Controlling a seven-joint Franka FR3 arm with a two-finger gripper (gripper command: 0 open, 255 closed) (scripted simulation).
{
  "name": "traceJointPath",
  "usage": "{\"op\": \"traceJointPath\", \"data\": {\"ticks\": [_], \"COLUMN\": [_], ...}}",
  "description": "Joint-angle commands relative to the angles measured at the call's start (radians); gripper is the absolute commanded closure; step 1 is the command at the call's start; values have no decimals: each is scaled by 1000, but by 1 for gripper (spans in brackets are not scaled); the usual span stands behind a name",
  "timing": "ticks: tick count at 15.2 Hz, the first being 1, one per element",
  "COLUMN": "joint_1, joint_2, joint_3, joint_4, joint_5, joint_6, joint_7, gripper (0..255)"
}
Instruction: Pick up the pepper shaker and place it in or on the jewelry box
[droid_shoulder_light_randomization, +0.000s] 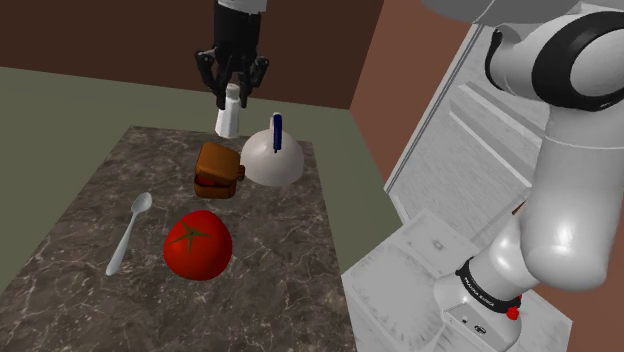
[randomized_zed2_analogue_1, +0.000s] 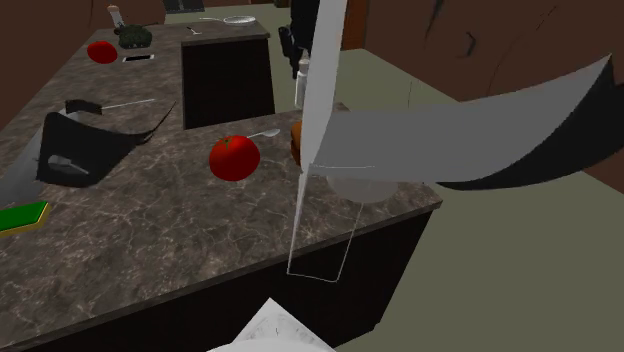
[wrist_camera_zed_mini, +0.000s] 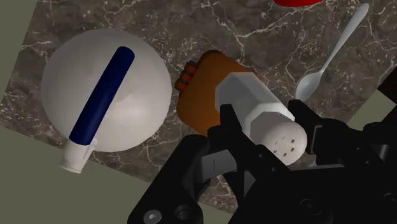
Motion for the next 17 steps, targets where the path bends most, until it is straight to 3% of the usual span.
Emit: {"op": "traceJointPath", "data": {"ticks": [1,3,9,17], "joint_1": [41,104,61,31], "joint_2": [119,263,205,177], "joint_3": [-15,-36,-30,-28], "joint_4": [187,442,254,96], "joint_5": [-42,-83,-65,-58], "joint_6": [-73,-180,-55,73], "joint_7": [-3,-16,-14,-14], "gripper": [255,255,255,255]}}
